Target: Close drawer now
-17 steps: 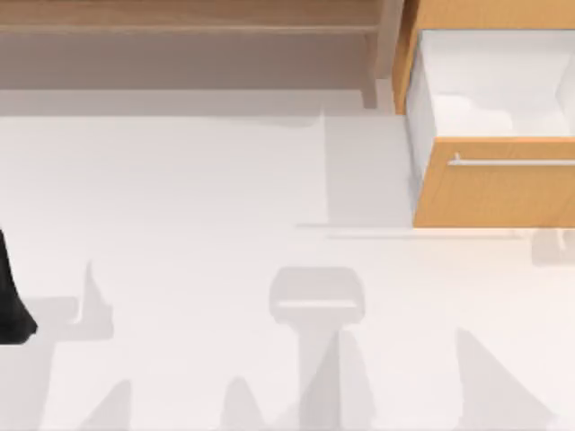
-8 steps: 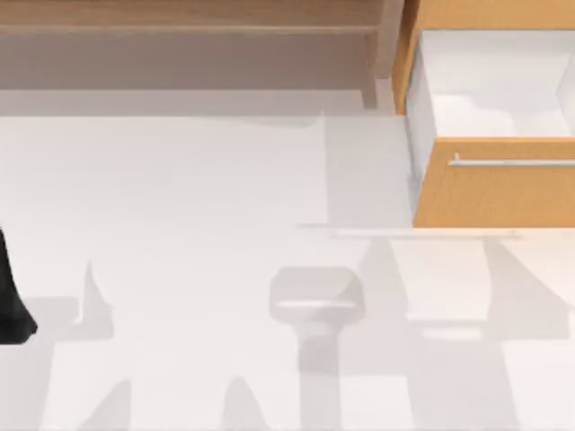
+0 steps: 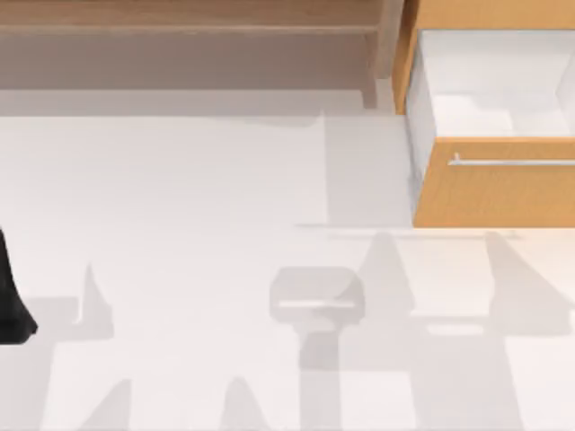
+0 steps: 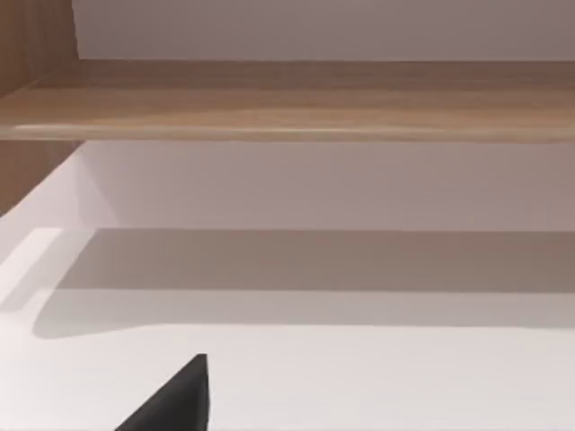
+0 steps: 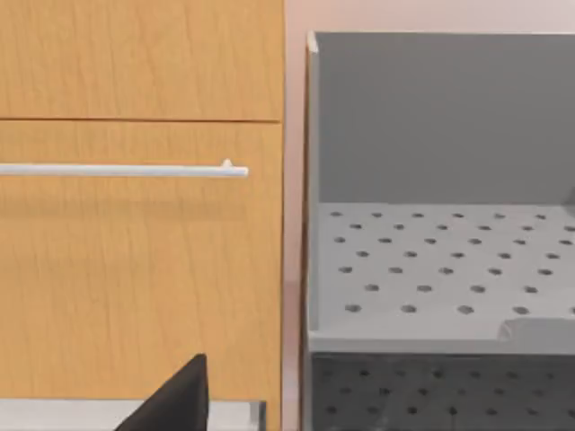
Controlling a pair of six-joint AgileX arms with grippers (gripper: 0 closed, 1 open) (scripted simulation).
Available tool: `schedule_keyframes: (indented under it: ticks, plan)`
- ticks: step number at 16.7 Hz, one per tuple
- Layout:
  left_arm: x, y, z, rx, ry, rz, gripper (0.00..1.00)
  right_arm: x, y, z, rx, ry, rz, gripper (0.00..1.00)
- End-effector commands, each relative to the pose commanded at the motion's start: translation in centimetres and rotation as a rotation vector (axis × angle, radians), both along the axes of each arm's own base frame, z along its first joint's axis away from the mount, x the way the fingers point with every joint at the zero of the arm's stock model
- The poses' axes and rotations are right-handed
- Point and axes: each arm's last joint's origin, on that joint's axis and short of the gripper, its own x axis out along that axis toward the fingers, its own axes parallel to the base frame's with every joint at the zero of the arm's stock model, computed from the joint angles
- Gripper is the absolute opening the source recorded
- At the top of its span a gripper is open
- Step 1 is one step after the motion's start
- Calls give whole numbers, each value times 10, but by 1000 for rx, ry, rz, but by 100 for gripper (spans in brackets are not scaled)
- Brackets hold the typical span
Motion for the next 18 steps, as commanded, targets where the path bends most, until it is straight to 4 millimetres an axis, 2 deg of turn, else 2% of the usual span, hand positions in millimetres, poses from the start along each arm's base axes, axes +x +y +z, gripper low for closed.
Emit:
schedule_keyframes:
  ticks: [3, 5, 8, 12, 15, 18]
  plan:
    - [0, 0, 0, 0, 0, 0, 100, -3, 1, -1, -107, -53, -73, 100]
    - [0, 0, 0, 0, 0, 0, 100, -5, 3, -8, -224, -83, -148, 100]
    - [0, 0, 0, 0, 0, 0, 100, -6, 8, -30, -460, -75, -283, 100]
    - [0, 0, 0, 0, 0, 0, 100, -5, 27, -58, -845, -6, -399, 100]
    - [0, 0, 0, 0, 0, 0, 100, -3, 41, -75, -1082, 60, -408, 100]
    - [0, 0, 0, 0, 0, 0, 100, -3, 61, -94, -1246, 99, -322, 100]
